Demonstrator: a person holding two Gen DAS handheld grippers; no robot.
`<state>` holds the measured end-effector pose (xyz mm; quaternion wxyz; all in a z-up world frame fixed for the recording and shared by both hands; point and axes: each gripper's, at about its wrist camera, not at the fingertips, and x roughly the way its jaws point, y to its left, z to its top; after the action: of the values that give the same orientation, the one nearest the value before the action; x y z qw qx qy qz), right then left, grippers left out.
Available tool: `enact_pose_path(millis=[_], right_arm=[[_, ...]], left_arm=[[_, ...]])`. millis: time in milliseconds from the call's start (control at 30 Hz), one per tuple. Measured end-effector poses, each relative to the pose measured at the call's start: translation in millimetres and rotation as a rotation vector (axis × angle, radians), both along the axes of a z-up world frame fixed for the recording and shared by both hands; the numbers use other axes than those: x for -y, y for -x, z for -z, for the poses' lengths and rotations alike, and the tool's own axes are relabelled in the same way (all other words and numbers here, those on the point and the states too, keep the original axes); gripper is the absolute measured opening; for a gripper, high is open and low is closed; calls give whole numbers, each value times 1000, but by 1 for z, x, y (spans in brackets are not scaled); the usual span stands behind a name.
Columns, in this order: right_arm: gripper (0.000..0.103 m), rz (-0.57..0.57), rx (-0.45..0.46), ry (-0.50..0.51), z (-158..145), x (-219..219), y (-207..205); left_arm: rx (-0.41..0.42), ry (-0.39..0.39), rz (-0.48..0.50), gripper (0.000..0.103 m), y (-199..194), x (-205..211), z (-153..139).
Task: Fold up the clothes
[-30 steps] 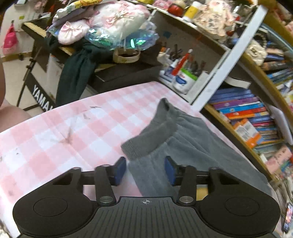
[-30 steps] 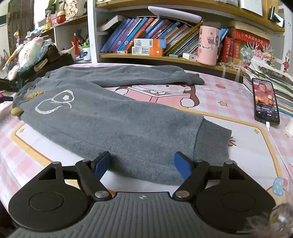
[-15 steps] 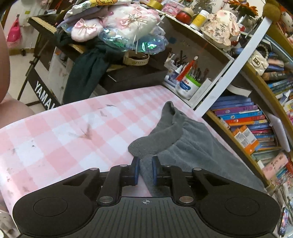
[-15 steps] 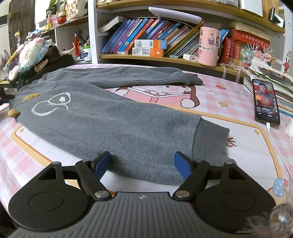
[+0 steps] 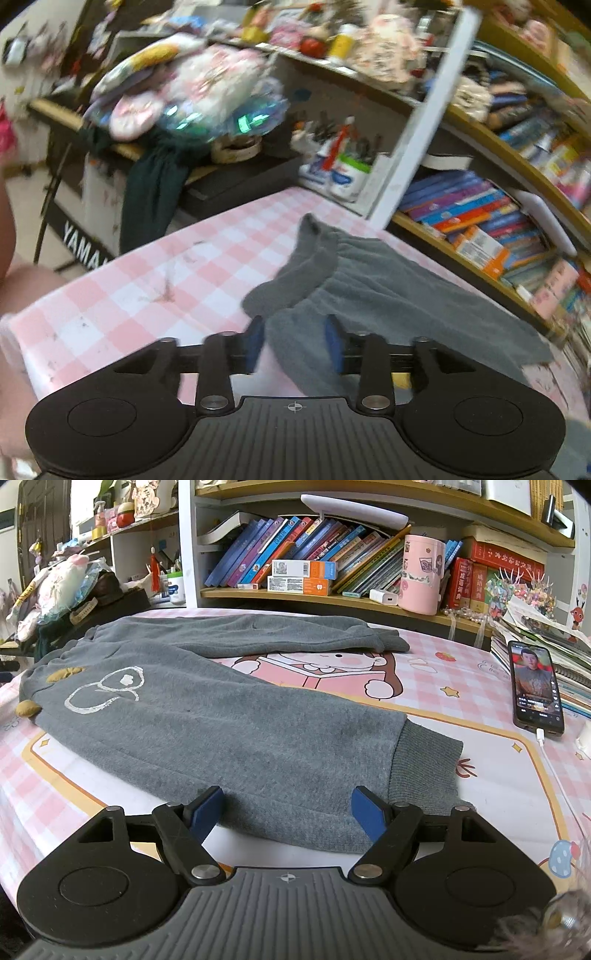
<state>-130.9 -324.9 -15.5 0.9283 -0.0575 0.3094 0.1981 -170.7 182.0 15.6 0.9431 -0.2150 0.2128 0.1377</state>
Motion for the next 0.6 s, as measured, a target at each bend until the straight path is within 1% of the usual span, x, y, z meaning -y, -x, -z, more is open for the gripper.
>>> enact_pose_path(millis=[33,67,133,200,233,300,367,600], right_arm=[[75,-1,1,-1,0,-1,1],[75,-2,2,0,-1,-1,1],[75,-5,5,0,-2,-2,2],[75,-8,8,-2,-3,-3,2],[76,-9,10,-3,-3,-3,2],[76,-8,12,-3,-4,-3,2],[76,-8,14,-4,-5,-3,2],[78,-6,13,-9,-4,-3,-1]], left_arm=[[4,-21,18,54,2,6,-2],[7,-43,37,58,2,11,-4],[5,-80,72,61,1,22,-5],[5,-101,99,68,1,31,-4],[6,-111,111,73,1,36,-4],[8,-126,134,76,1,43,-2],[6,-137,154,82,0,50,1],[-9,-160,197,88,0,67,11]])
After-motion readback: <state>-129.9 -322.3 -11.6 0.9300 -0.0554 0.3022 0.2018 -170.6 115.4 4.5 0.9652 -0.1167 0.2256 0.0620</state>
